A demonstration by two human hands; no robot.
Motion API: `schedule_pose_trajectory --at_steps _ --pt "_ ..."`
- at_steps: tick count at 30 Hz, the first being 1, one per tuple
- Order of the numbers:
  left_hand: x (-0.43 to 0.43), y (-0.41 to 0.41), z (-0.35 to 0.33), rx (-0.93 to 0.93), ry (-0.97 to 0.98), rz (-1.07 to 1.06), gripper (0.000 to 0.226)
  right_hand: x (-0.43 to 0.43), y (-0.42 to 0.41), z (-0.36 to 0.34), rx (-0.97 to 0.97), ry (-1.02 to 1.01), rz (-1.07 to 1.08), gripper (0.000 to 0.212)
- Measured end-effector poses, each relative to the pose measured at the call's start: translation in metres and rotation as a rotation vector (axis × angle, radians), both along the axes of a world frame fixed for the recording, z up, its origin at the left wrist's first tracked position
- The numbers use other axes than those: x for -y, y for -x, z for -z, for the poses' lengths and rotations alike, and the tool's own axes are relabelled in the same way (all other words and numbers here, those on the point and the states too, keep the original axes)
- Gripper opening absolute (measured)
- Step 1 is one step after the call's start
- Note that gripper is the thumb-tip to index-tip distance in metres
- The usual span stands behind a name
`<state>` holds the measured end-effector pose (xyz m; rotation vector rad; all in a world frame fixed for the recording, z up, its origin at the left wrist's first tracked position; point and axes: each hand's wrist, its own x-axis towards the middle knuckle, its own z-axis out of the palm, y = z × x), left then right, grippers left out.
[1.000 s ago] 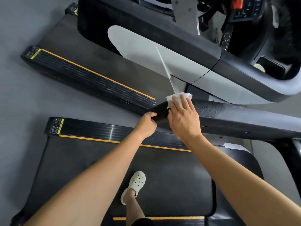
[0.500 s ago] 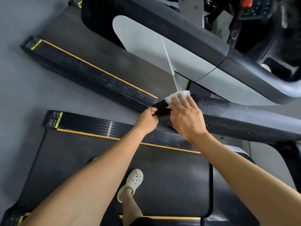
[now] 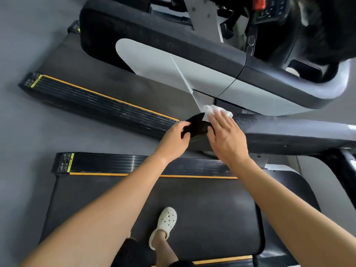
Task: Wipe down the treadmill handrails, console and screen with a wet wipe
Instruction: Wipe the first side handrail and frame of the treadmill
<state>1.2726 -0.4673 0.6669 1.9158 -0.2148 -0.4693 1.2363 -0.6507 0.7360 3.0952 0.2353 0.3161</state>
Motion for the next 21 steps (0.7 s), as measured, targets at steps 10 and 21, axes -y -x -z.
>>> schedule_pose_trajectory --at_steps 10,21 --pt "0.014 0.003 -0.023 0.259 -0.193 0.189 0.056 0.0 0.046 0.028 0.009 -0.173 0.08 0.049" --pt "0.02 0.001 -0.046 0.382 -0.352 0.351 0.051 -0.043 0.061 0.05 0.122 -0.427 0.23 0.048"
